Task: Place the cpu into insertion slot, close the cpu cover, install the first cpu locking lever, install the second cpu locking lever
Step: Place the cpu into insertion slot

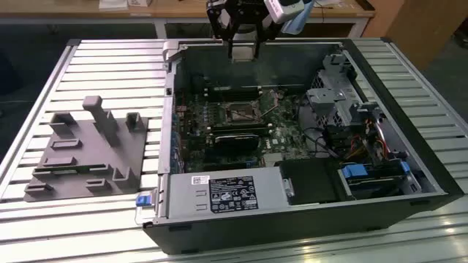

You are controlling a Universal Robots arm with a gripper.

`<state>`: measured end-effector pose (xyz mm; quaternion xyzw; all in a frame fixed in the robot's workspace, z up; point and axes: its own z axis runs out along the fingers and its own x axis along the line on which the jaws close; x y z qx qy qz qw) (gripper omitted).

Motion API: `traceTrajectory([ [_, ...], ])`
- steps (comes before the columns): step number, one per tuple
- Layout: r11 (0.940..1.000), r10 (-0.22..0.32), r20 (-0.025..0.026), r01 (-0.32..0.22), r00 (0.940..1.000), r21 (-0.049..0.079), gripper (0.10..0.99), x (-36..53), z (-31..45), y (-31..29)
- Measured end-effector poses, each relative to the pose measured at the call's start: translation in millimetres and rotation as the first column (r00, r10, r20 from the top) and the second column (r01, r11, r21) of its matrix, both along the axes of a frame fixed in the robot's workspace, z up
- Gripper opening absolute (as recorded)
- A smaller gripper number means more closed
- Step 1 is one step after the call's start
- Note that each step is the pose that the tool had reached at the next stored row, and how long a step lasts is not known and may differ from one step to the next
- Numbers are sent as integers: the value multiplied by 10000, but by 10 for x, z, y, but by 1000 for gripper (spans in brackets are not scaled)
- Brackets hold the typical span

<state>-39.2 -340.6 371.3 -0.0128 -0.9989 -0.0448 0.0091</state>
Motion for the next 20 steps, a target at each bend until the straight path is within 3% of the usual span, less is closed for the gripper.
traceTrajectory([
  [20,10000,0,0,0,10000,-1,541,0,-85,0],
])
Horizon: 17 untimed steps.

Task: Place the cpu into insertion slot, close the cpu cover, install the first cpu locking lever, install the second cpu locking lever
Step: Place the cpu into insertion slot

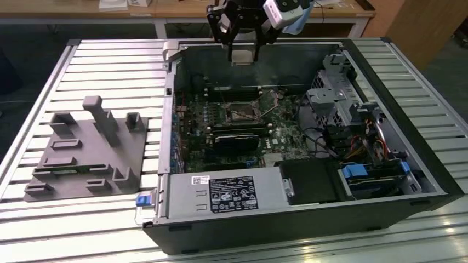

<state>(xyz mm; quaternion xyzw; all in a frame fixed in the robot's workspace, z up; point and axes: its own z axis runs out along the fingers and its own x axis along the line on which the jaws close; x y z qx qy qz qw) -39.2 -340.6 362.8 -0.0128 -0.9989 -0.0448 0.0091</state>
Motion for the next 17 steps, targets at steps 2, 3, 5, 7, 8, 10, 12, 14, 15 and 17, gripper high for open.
traceTrajectory([
  [2,10000,0,0,0,10000,0,541,0,-10,0],
  [3,10000,0,0,0,10000,0,541,0,-14,0],
  [5,10000,0,0,0,10000,0,541,0,-25,0],
  [7,10000,0,0,0,10000,1,541,0,-36,0],
  [8,10000,0,0,0,10000,1,541,0,-42,0],
  [10,10000,0,0,0,10000,1,541,0,-55,0],
  [12,10000,0,0,0,10000,1,541,0,-66,0],
  [14,10000,0,0,0,10000,1,541,0,-77,0],
  [15,10000,0,0,0,10000,0,541,0,-82,0],
  [17,10000,0,0,0,10000,1,541,0,-92,0],
])
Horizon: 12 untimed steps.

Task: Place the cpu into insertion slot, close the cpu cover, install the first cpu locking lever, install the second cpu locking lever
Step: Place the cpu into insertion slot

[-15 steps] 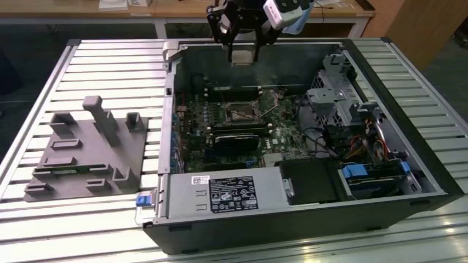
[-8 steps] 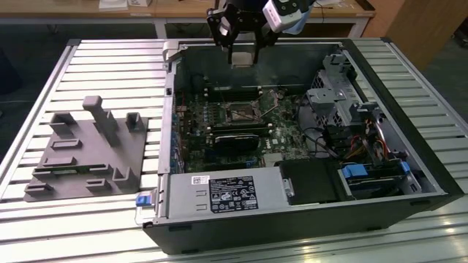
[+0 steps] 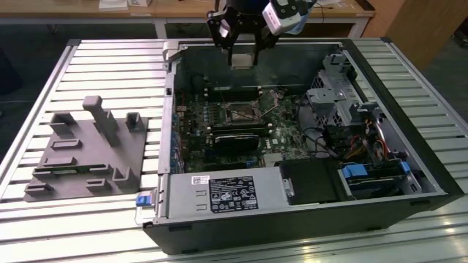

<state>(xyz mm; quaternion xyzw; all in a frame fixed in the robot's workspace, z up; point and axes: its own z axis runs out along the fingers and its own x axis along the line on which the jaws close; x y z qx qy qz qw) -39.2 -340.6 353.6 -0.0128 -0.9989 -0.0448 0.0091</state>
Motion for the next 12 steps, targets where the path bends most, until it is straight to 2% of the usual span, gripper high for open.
traceTrajectory([
  [12,10000,0,0,0,10000,-1,541,0,-65,0],
])
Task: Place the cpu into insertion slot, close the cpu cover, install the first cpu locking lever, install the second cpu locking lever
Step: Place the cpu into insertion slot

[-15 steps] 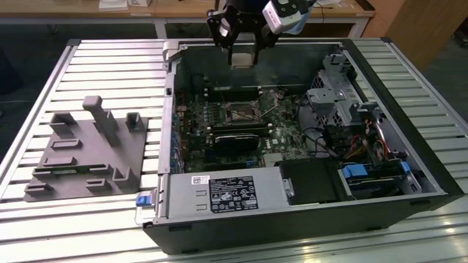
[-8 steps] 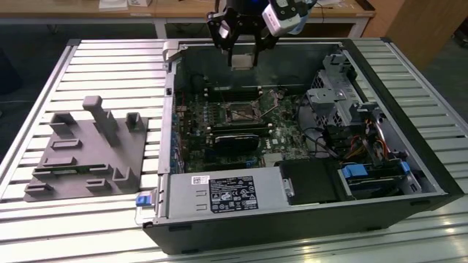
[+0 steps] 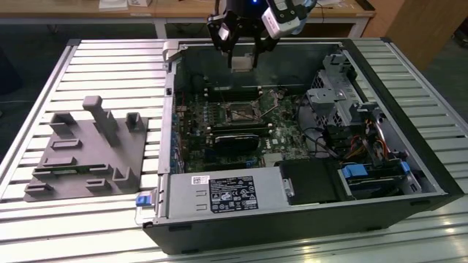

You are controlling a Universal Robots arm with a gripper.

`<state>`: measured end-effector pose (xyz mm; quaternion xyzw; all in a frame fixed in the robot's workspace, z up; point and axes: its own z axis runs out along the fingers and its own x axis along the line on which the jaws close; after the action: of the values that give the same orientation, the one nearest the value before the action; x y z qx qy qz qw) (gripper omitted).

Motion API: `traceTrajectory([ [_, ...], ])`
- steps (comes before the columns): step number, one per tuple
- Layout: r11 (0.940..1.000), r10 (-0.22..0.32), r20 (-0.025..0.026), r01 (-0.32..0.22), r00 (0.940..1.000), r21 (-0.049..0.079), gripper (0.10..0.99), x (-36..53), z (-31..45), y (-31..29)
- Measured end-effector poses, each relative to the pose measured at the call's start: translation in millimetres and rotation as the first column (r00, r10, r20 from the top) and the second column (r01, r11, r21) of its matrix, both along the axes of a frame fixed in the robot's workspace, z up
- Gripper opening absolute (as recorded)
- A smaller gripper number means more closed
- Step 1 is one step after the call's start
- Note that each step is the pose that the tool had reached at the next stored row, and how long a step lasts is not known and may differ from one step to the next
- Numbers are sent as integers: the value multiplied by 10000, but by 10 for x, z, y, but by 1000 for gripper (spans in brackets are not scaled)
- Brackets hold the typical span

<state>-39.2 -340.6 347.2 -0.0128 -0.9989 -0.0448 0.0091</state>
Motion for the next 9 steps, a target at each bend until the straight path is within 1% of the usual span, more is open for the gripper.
traceTrajectory([
  [9,10000,0,0,0,10000,1,541,0,-52,0],
])
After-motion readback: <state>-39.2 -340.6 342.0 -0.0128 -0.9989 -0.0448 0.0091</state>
